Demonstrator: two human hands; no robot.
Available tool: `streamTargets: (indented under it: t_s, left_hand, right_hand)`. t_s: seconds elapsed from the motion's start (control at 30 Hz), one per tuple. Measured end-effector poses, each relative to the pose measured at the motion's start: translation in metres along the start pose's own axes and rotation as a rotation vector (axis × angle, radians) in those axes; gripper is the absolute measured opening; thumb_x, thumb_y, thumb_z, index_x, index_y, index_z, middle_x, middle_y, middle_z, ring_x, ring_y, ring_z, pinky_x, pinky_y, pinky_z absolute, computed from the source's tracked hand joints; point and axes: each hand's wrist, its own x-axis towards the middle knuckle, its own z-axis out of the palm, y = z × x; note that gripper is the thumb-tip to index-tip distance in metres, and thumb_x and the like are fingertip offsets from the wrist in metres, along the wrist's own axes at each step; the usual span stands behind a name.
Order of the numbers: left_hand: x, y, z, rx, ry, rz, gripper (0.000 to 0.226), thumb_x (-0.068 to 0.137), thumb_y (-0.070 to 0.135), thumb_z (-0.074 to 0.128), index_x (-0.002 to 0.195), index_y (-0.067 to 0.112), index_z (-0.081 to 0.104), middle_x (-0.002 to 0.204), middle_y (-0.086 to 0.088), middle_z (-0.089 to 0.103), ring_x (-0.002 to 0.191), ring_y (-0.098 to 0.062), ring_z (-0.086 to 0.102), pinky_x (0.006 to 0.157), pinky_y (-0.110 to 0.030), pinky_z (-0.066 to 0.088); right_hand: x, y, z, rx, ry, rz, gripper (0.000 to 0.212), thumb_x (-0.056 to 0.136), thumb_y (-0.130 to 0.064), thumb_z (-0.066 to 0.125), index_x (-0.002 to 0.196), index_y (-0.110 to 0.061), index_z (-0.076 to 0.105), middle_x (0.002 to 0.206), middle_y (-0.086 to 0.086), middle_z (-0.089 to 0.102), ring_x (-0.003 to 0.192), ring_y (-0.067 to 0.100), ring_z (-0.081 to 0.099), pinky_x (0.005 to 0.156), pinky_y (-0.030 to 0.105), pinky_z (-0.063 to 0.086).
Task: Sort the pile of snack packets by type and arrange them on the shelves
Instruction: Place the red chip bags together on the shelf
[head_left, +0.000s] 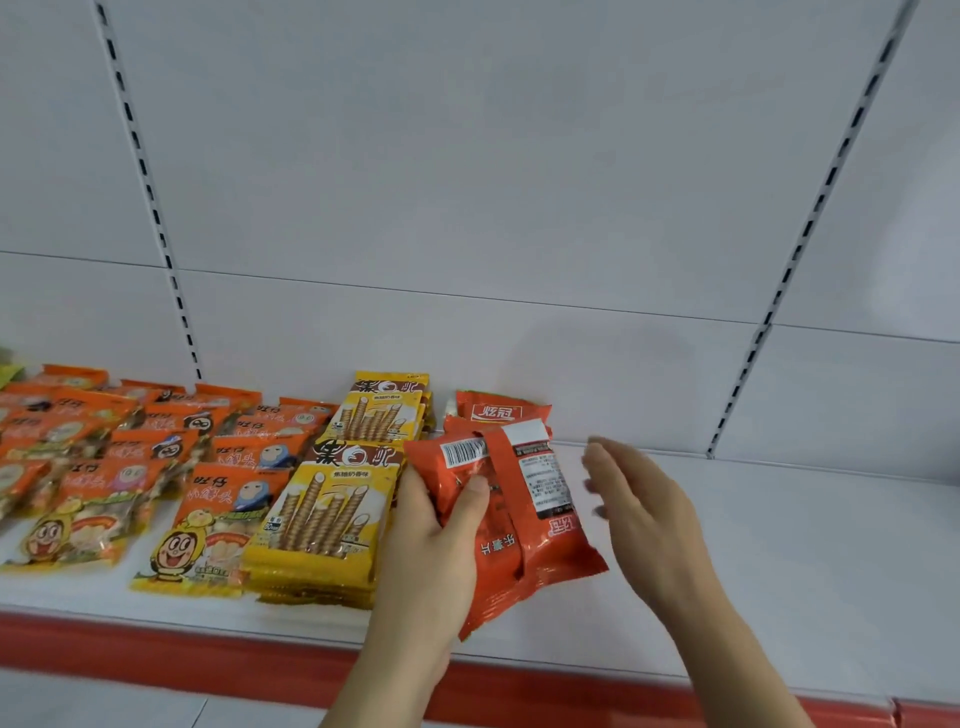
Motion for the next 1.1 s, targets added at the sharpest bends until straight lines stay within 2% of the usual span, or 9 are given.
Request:
streamTargets:
  t_s: [0.1,0.23,0.33,0.4,0.57,0.73,0.83,1.0,1.1]
  left_hand:
    - [0.003,-0.002,0.010,0.085,-0.114,0.094,0.035,0.099,0.040,0.063,0.130,0.055,0.053,0.117,0.022,0.072,0.107,-0.004,0.070,0.095,-0.041,0.058]
    - [0.002,-0.001,0.021,0.117,-0.219,0.148,0.048,0.104,0.034,0.054,0.147,0.050,0.040,0.121,0.022,0.070,0.112,0.000,0.066,0.093,-0.035,0.058]
    - [-0.001,0.008,0.026,-0.083,-0.154,-0.004,0.033,0.104,0.047,0.044,0.130,0.036,0.061,0.098,0.007,0.078,0.093,-0.008,0.073,0.094,-0.044,0.058]
    - [0.000,0.014,0.027,-0.253,-0.221,-0.192,0.055,0.089,0.063,0.049,0.117,0.021,0.071,0.097,-0.015,0.078,0.083,-0.026,0.076,0.085,-0.051,0.061]
    - [0.002,0.011,0.023,-0.138,-0.295,-0.085,0.041,0.092,0.016,0.070,0.129,0.032,0.062,0.110,-0.007,0.078,0.098,-0.028,0.077,0.083,-0.052,0.062]
    - [-0.003,0.000,0.014,-0.029,-0.290,0.118,0.050,0.098,0.011,0.063,0.133,0.045,0.054,0.113,0.019,0.075,0.109,-0.008,0.072,0.086,-0.033,0.062]
    - [-0.005,-0.008,0.008,0.105,-0.318,0.200,0.047,0.098,0.022,0.065,0.130,0.055,0.056,0.127,0.022,0.066,0.119,-0.001,0.064,0.089,-0.029,0.060]
    - [-0.009,-0.023,-0.002,0.711,-0.194,0.387,0.045,0.102,0.029,0.060,0.142,0.045,0.044,0.144,0.037,0.035,0.118,0.020,0.044,0.091,0.006,0.034]
    - [-0.013,-0.042,-0.002,1.019,-0.072,0.506,0.053,0.100,0.030,0.057,0.151,0.023,0.045,0.161,0.007,0.036,0.140,-0.012,0.044,0.108,-0.019,0.039]
  right_hand:
    - [-0.024,-0.012,-0.005,0.117,-0.277,0.072,0.027,0.097,-0.046,0.057,0.099,-0.026,0.075,0.091,-0.008,0.077,0.087,0.009,0.073,0.083,0.038,0.058]
    - [-0.025,-0.007,-0.022,0.130,-0.122,-0.060,0.012,0.091,-0.022,0.072,0.099,-0.030,0.073,0.091,-0.009,0.077,0.087,0.009,0.072,0.081,0.029,0.054]
    - [-0.023,0.003,-0.035,0.103,0.008,-0.278,0.032,0.083,-0.014,0.080,0.104,-0.037,0.070,0.117,-0.010,0.070,0.114,0.007,0.063,0.094,0.025,0.048]
    - [-0.023,0.013,-0.038,0.016,-0.003,-0.440,0.032,0.082,-0.014,0.080,0.101,-0.039,0.070,0.140,-0.009,0.056,0.131,0.015,0.053,0.103,0.025,0.043]
    - [-0.025,0.030,-0.042,0.038,0.032,-0.401,0.051,0.089,0.004,0.069,0.107,-0.043,0.073,0.156,-0.015,0.038,0.142,0.010,0.041,0.113,0.040,0.041]
    - [-0.038,-0.001,-0.039,0.334,-0.138,-0.053,0.042,0.090,-0.040,0.059,0.131,-0.046,0.057,0.114,-0.017,0.072,0.104,0.009,0.071,0.090,0.034,0.058]
    - [-0.041,0.000,-0.023,0.065,-0.195,-0.097,0.060,0.087,-0.032,0.073,0.132,-0.059,0.044,0.110,-0.010,0.070,0.092,0.009,0.071,0.077,0.024,0.059]
    - [-0.039,0.026,0.002,-0.177,-0.255,-0.180,0.074,0.086,-0.031,0.077,0.146,-0.047,0.037,0.121,-0.023,0.052,0.105,-0.001,0.059,0.091,0.021,0.052]
    - [-0.043,0.032,0.023,-0.330,-0.289,-0.269,0.076,0.088,-0.040,0.066,0.154,-0.037,0.030,0.130,-0.019,0.043,0.115,-0.001,0.050,0.098,0.013,0.042]
